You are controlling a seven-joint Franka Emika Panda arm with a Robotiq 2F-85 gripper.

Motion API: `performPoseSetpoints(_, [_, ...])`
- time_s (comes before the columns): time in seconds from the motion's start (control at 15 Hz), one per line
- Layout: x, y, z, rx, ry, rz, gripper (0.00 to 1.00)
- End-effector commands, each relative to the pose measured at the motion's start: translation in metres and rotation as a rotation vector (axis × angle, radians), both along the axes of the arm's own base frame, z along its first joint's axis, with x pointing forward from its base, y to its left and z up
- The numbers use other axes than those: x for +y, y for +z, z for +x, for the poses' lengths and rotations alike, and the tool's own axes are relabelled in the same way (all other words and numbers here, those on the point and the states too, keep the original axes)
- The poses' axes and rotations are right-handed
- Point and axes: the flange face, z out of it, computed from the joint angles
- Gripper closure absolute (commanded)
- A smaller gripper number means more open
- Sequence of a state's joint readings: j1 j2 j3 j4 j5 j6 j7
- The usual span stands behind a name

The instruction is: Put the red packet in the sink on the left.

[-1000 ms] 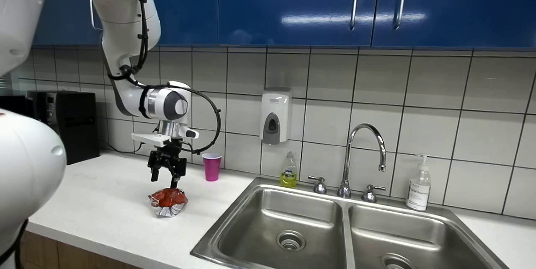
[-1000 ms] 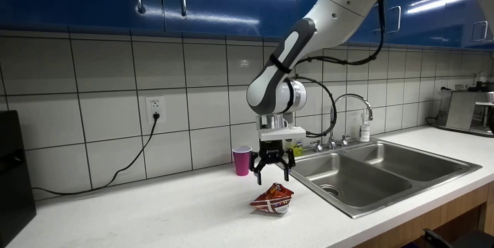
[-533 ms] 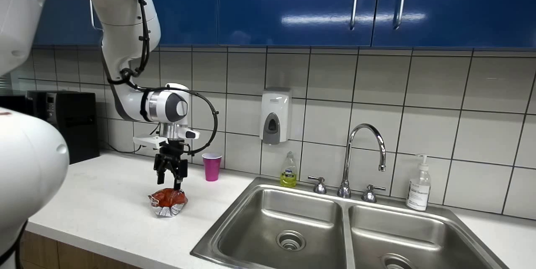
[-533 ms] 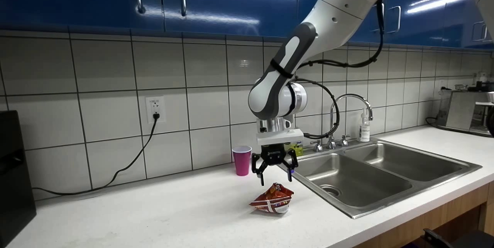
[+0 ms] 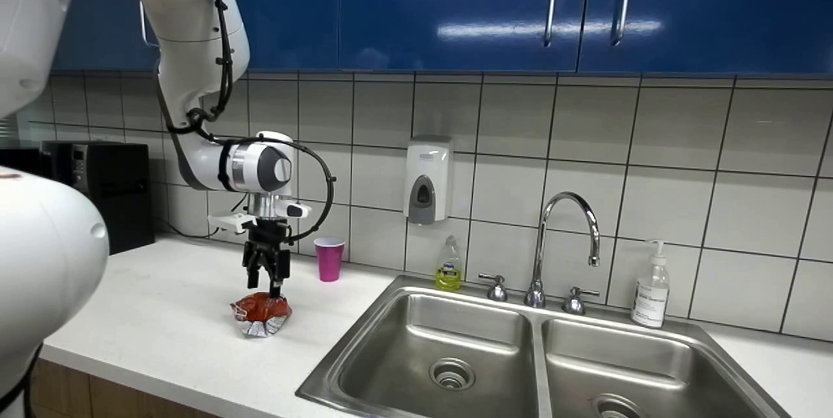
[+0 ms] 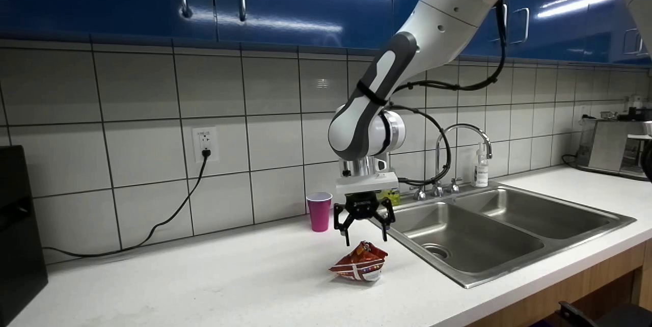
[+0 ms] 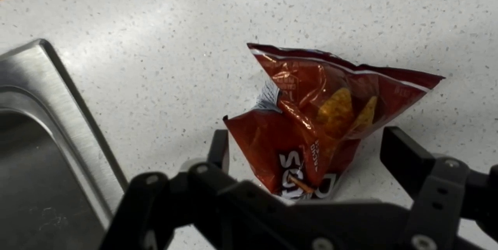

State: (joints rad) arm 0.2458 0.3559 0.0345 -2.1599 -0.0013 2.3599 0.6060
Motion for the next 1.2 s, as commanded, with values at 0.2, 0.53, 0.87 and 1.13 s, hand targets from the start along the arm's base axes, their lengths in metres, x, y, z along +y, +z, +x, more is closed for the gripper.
performPoseSetpoints(0.2, [-0.0043,-0.0011,0.0056,-0.031,-0.085,-0.008,0.0])
performPoseSetpoints(0.53, [-0.0044,-0.0043,0.0053,-0.028,-0.12,-0.016,0.0])
performPoseSetpoints(0.87, [-0.0062,-0.0046,0.0066,-0.029,-0.148,-0.022,0.0])
performPoseSetpoints(1.13, [-0.0064,-0.0058,0.0041,-0.017,-0.125,-0.012,0.0])
